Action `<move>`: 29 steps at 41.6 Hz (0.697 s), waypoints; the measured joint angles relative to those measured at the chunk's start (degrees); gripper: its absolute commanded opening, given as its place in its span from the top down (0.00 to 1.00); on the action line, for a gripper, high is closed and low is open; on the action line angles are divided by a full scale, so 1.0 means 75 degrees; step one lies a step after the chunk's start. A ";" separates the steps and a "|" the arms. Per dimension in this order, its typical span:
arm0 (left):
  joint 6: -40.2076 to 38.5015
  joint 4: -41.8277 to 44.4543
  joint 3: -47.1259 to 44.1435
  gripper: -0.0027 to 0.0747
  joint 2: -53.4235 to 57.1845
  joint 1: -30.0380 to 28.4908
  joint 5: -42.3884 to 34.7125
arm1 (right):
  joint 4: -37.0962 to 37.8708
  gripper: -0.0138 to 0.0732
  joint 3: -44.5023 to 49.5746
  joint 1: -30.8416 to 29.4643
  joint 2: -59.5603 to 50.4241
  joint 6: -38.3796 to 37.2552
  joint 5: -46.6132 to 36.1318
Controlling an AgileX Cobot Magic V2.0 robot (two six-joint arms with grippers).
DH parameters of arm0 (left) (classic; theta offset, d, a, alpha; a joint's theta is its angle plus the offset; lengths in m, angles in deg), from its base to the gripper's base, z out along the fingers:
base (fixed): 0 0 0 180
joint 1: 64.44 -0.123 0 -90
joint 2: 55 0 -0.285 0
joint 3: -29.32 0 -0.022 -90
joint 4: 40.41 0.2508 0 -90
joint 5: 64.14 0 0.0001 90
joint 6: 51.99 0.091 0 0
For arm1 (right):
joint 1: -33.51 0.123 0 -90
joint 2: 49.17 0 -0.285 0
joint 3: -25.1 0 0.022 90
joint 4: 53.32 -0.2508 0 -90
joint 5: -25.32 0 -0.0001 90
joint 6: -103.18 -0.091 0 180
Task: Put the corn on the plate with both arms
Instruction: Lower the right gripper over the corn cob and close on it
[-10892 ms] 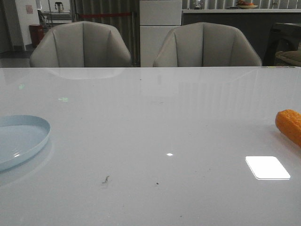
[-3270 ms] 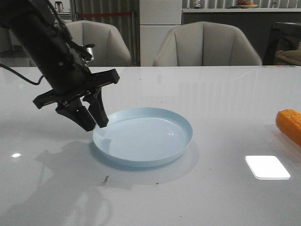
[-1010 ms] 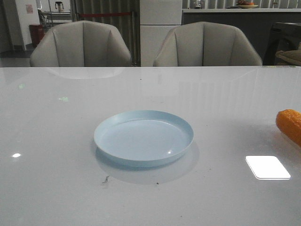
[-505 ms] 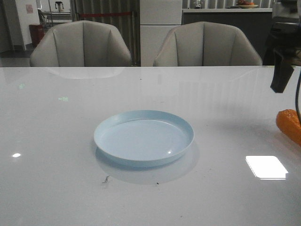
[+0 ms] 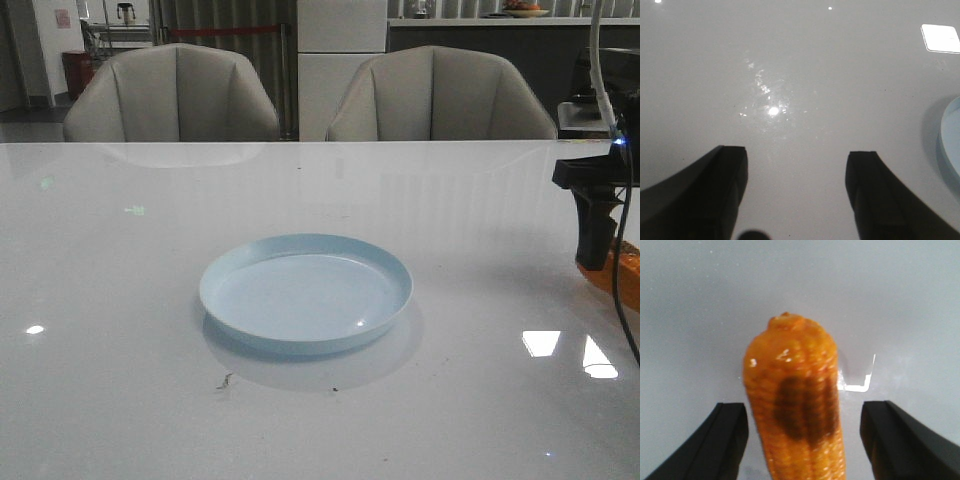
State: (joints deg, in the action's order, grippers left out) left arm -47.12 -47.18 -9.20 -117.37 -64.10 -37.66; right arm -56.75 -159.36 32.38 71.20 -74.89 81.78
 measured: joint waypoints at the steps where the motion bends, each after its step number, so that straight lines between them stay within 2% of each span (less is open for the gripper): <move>1: 0.0000 0.0000 0.0000 0.34 0.0000 0.0000 0.0000 | 0.0021 0.18 0.0000 0.0000 0.0008 -0.0006 0.0000; 23: 0.0000 -0.0005 0.0000 0.34 0.0000 0.0000 0.0000 | 0.0104 0.19 -0.0016 0.0000 0.0317 -0.0034 -0.0195; 25: 0.0000 -0.0005 0.0000 0.34 0.0000 0.0000 0.0000 | 0.0104 0.23 -0.0016 0.0000 0.0328 -0.0034 -0.0195; 29: 0.0000 -0.0017 0.0000 0.34 0.0000 0.0000 0.0000 | 0.0104 0.39 -0.0016 0.0000 0.0334 -0.0034 -0.0195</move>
State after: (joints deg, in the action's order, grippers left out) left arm -47.12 -47.31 -9.20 -117.37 -64.10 -37.66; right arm -55.97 -159.48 32.38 73.70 -75.15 80.32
